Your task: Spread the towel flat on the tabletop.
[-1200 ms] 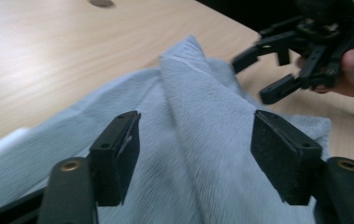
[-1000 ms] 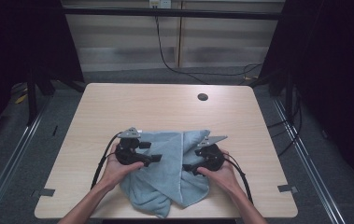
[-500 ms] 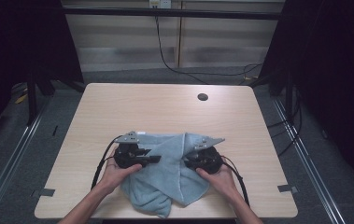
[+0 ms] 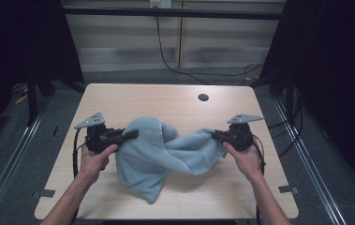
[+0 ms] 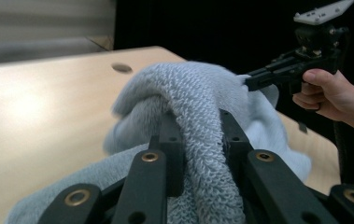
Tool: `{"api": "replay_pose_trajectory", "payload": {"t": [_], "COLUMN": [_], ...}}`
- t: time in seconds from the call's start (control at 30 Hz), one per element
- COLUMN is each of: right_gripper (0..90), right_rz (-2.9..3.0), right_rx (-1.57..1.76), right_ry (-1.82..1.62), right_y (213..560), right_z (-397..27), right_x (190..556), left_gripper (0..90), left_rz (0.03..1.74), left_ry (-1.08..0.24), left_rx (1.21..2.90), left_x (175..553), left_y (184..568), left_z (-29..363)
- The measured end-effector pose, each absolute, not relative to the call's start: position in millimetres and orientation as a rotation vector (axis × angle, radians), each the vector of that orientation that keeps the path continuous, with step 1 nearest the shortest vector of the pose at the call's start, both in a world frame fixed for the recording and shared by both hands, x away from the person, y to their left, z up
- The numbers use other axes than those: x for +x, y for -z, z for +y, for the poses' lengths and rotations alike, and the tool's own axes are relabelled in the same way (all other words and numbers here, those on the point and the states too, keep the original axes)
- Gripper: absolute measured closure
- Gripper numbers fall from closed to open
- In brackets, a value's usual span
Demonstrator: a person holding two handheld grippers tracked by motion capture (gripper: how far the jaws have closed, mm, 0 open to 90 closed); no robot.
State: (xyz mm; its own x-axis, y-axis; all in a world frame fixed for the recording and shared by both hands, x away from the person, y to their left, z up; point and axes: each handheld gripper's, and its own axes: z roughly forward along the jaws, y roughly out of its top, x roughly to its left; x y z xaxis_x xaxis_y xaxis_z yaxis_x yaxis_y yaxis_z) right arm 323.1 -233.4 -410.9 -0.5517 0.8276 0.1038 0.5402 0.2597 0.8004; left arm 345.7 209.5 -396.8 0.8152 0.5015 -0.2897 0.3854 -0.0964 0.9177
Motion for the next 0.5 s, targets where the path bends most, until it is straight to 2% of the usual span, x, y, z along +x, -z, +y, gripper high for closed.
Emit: {"api": "replay_pose_trajectory", "payload": {"t": [0.03,0.07,0.2,0.27,0.3,0.37,0.43,0.5], "right_gripper": [83.7,83.8,83.9,84.0,84.0,84.0,84.0,83.9], "right_rz": [2.200,2.152,2.062,2.038,1.965,1.902,1.872,1.852], "right_rx": [1.253,1.265,1.260,1.247,1.220,1.198,1.174,1.186], "right_ry": [-1.189,-1.165,-1.182,-1.191,-1.217,-1.252,-1.263,-1.274], "right_y": [411,394,357,346,323,307,301,305], "right_z": [-233,-246,-260,-262,-263,-263,-263,-264], "right_x": [323,332,348,352,360,362,363,361], "left_gripper": [75.9,75.9,76.1,76.1,76.1,76.1,76.0,75.8], "left_rz": [0.695,0.705,0.690,0.690,0.663,0.613,0.584,0.566], "left_ry": [-0.112,-0.142,-0.270,-0.296,-0.335,-0.358,-0.366,-0.363], "left_rx": [1.712,1.703,1.652,1.627,1.598,1.563,1.574,1.635], "left_x": [346,350,367,369,369,362,358,345], "left_y": [397,387,334,323,300,284,280,292], "left_z": [210,213,220,219,218,216,214,206]}}
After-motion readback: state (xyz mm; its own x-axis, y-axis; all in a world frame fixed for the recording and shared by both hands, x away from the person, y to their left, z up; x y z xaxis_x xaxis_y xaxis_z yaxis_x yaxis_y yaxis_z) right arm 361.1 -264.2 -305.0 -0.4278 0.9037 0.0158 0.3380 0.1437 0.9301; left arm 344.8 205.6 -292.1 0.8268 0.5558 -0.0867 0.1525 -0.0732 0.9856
